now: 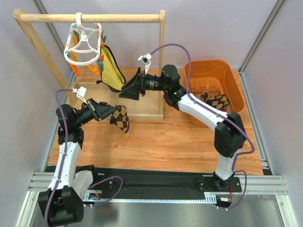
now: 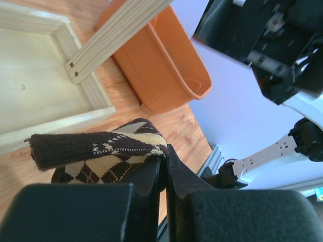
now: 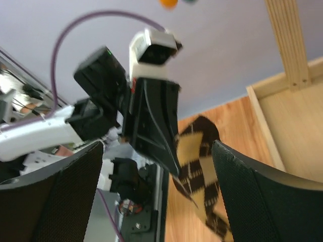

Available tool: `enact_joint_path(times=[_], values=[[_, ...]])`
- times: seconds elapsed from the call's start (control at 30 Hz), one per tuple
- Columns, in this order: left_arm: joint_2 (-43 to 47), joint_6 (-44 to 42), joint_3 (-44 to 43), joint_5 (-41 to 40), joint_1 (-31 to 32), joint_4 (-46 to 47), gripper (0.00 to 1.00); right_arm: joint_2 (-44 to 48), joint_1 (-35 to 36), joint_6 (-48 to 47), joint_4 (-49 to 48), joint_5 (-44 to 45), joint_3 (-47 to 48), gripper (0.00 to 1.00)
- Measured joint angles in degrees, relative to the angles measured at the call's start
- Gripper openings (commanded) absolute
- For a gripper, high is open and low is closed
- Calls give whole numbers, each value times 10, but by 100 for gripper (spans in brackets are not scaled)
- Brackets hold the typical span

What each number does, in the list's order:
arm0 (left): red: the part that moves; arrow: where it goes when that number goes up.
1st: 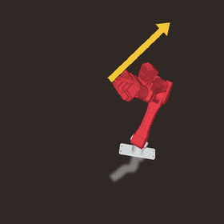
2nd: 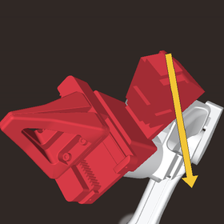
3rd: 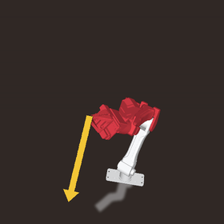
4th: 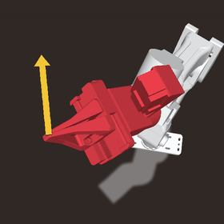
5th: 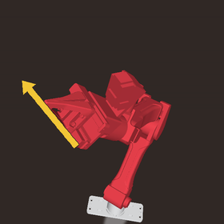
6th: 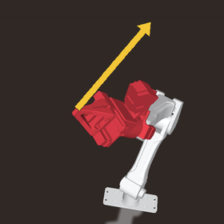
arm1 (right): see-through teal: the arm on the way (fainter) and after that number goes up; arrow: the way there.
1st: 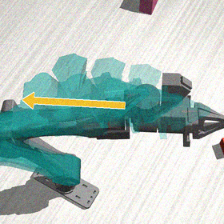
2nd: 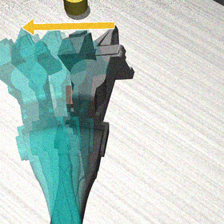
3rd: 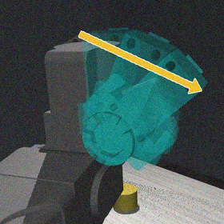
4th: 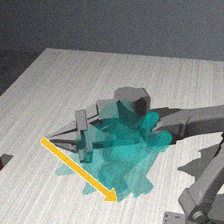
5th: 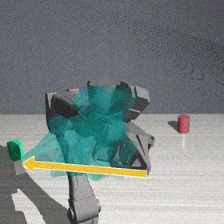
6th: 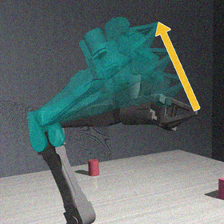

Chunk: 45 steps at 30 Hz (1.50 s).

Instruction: Remove the socks clipped to the hanger

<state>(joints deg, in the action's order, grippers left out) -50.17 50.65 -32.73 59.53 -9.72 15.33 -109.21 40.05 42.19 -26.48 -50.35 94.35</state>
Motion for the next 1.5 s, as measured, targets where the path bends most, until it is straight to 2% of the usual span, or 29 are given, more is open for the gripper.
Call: enact_joint_path(times=[0.13,0.23,0.37,0.47,0.57,0.6,0.63,0.67,0.73,0.77,0.8,0.87,0.97,1.0,1.17,1.2,1.33,1.43,1.5], values=[[19,24,0,17,1,27,9,110,9,-101,49,28,-145,93],[27,62,0,21,10,69,9,155,36,-166,75,56,-214,94],[31,110,0,19,54,123,9,158,83,-221,104,90,-247,94],[29,138,-9,16,98,146,9,151,106,-234,101,103,-261,86],[26,159,-23,12,135,164,11,151,111,-238,86,113,-284,43],[26,162,-28,11,143,168,13,153,111,-233,73,115,-297,20],[28,165,-32,9,147,168,14,156,111,-232,66,118,-310,9],[30,166,-37,6,149,165,21,163,111,-225,56,120,-329,0],[34,161,-44,-1,149,153,34,185,111,-215,43,128,-370,0],[36,156,-49,-3,149,142,55,198,111,-212,43,134,-388,0],[38,147,-57,-7,149,126,69,216,111,-210,49,143,-405,0],[42,117,-80,-12,149,75,83,251,107,-209,76,162,-422,0],[56,13,-130,-38,150,-69,90,314,81,-206,156,214,-422,0],[66,-27,-141,-55,150,-116,99,343,65,-206,202,240,-419,0],[102,-178,-144,-177,150,-303,100,419,-38,-215,428,352,-327,0],[98,-195,-144,-196,150,-328,100,419,-65,-222,485,379,-289,0],[52,-247,-145,-259,150,-419,100,410,-159,-245,608,482,-169,0],[24,-270,-145,-285,150,-466,100,389,-245,-259,638,526,-113,9],[24,-281,-145,-291,150,-484,100,365,-298,-263,636,538,-102,24]])
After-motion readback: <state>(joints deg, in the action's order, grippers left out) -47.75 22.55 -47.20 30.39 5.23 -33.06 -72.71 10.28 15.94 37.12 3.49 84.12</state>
